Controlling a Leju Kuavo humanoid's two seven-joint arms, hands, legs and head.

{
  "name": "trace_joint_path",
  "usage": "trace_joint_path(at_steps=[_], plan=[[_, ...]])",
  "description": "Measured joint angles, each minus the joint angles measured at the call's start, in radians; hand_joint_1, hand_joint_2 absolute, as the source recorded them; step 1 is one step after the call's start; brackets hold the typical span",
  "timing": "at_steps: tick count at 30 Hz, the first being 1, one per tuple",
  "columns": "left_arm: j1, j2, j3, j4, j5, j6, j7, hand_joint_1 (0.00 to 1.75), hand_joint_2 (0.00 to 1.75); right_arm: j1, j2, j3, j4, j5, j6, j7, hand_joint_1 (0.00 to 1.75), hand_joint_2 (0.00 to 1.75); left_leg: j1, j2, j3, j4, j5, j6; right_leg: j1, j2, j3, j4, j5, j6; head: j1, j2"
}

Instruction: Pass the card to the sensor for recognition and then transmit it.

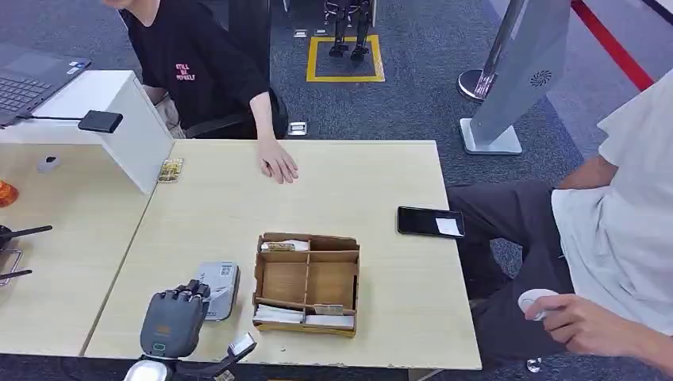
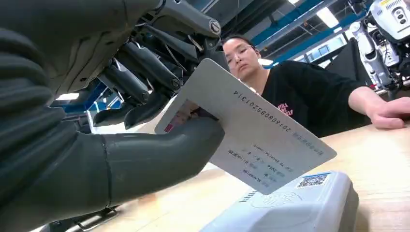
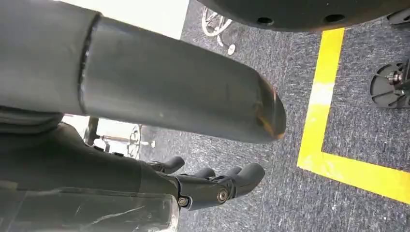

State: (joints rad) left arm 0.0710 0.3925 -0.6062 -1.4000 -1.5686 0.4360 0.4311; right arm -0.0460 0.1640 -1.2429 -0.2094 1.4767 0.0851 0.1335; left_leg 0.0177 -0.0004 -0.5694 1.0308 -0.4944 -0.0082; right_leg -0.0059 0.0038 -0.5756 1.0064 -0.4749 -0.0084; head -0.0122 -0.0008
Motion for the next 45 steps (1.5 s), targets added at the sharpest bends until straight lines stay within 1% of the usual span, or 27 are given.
trace_joint_path(at_steps=[5, 9, 15, 18, 21, 24, 29, 35, 37, 45], plan=[[-0.015, 0.006, -0.026, 0.006, 0.0, 0.001, 0.049, 1.75, 1.75, 0.0, 0.0, -0.002, 0.0, 0.0, 0.0, 0.0, 0.0, 0.0, 0.0, 0.0, 0.0, 0.0, 0.0, 0.0, 0.0, 0.0, 0.0, 0.0, 0.0, 0.0, 0.0, 0.0], [-0.018, 0.006, -0.027, 0.013, 0.0, 0.0, 0.062, 1.75, 1.75, 0.0, 0.0, -0.003, 0.0, 0.0, 0.0, 0.0, 0.0, 0.0, 0.0, 0.0, 0.0, 0.0, 0.0, 0.0, 0.0, 0.0, 0.0, 0.0, 0.0, 0.0, 0.0, 0.0], [-0.017, 0.006, -0.026, 0.026, 0.0, -0.002, 0.027, 1.75, 1.75, 0.0, 0.0, -0.003, 0.0, 0.0, -0.001, 0.0, 0.0, 0.0, 0.0, 0.0, 0.0, 0.0, 0.0, 0.0, 0.0, 0.0, 0.0, 0.0, 0.0, 0.0, 0.0, 0.0], [-0.015, 0.006, -0.024, 0.03, 0.0, -0.015, 0.005, 1.75, 1.75, 0.0, 0.0, -0.003, 0.0, 0.0, -0.001, 0.0, 0.0, 0.0, 0.0, 0.0, 0.0, 0.0, 0.0, 0.0, 0.0, 0.0, 0.0, 0.0, 0.0, 0.0, 0.0, 0.0], [-0.013, 0.006, -0.018, 0.031, 0.0, -0.036, -0.029, 1.75, 1.75, 0.0, 0.0, -0.003, 0.0, 0.0, -0.001, 0.0, 0.0, 0.0, 0.0, 0.0, 0.0, 0.0, 0.0, 0.0, 0.0, 0.0, 0.0, 0.0, 0.0, 0.0, 0.0, 0.0], [-0.009, 0.013, -0.013, 0.032, 0.0, -0.047, -0.042, 1.75, 1.75, 0.0, 0.0, -0.003, 0.0, 0.0, -0.001, 0.0, 0.0, 0.0, 0.0, 0.0, 0.0, 0.0, 0.0, 0.0, 0.0, 0.0, 0.0, 0.0, 0.0, 0.0, 0.0, 0.0], [0.0, 0.029, -0.007, 0.032, 0.0, -0.081, -0.055, 1.75, 1.75, 0.0, 0.0, -0.003, 0.0, 0.0, -0.001, 0.0, 0.0, 0.0, 0.0, 0.0, 0.0, 0.0, 0.0, 0.0, 0.0, 0.0, 0.001, 0.0, 0.0, 0.0, 0.0, 0.0], [0.007, 0.043, -0.007, 0.032, 0.0, -0.113, -0.05, 1.75, 1.75, 0.0, 0.0, -0.003, 0.0, 0.001, 0.0, -0.001, 0.0, 0.0, 0.0, 0.0, 0.0, 0.0, 0.0, 0.0, 0.0, 0.0, 0.001, 0.0, 0.0, 0.0, 0.0, 0.0], [0.007, 0.048, -0.007, 0.032, 0.0, -0.119, -0.042, 1.75, 1.75, 0.0, 0.0, -0.003, 0.0, 0.001, 0.0, -0.001, 0.0, 0.0, 0.0, 0.0, 0.0, 0.0, 0.0, 0.0, 0.0, 0.0, 0.001, 0.0, 0.0, 0.0, 0.0, 0.0], [0.008, 0.056, -0.007, 0.032, 0.0, -0.138, -0.043, 1.75, 1.75, 0.0, 0.0, -0.003, 0.0, 0.002, 0.0, -0.001, 0.0, 0.0, 0.0, 0.0, 0.0, 0.0, 0.0, 0.0, 0.0, 0.0, 0.001, 0.0, 0.0, 0.0, 0.0, 0.0]])
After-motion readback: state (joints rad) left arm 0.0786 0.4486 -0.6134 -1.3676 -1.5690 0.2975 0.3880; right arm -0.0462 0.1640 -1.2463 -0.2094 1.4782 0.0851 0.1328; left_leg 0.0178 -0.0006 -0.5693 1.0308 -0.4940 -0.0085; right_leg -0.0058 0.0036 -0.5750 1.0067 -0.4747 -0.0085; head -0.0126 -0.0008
